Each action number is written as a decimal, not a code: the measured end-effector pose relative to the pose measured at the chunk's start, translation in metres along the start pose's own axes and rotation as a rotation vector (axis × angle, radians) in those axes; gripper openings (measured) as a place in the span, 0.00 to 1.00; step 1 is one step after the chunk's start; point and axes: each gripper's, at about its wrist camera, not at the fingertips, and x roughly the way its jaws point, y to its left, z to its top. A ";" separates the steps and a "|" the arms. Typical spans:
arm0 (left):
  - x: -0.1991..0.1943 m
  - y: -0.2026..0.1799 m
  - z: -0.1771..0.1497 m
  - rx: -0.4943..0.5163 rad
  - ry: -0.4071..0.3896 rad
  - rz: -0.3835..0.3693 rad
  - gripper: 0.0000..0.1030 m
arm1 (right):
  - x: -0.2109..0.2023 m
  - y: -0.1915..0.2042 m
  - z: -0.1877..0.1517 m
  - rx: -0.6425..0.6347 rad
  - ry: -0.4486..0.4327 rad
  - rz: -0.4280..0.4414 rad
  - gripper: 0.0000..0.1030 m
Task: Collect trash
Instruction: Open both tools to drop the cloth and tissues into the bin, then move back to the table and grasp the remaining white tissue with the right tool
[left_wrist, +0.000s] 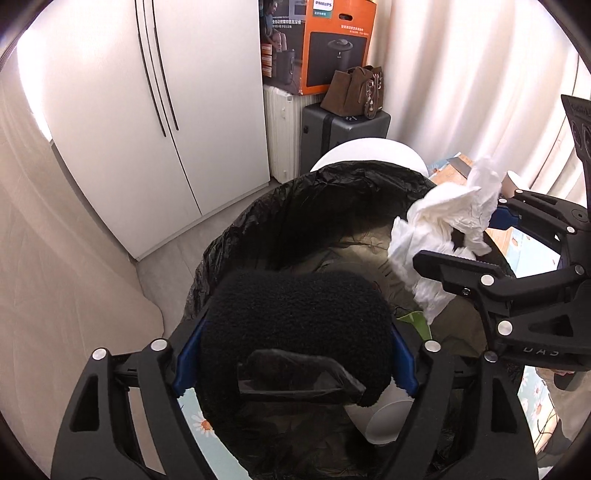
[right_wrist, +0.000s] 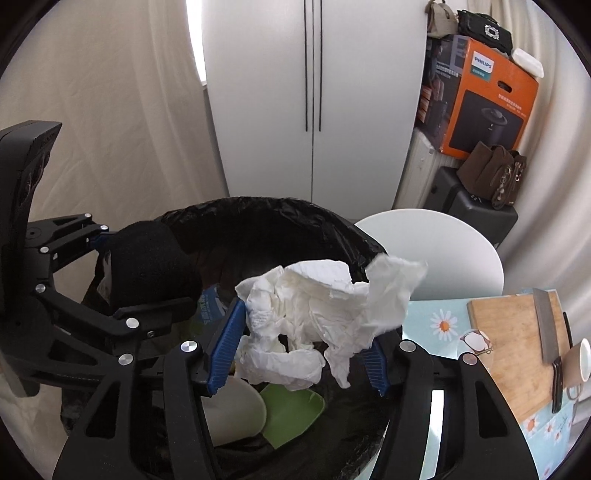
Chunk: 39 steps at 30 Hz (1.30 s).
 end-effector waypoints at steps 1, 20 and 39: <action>-0.005 0.002 -0.001 -0.015 -0.021 -0.006 0.88 | -0.004 -0.001 -0.001 -0.001 -0.008 -0.012 0.66; -0.099 -0.021 -0.056 -0.176 -0.066 0.113 0.94 | -0.100 -0.039 -0.049 -0.036 -0.050 -0.047 0.85; -0.098 -0.102 -0.175 -0.363 0.048 0.206 0.94 | -0.122 -0.075 -0.139 -0.127 0.027 0.048 0.85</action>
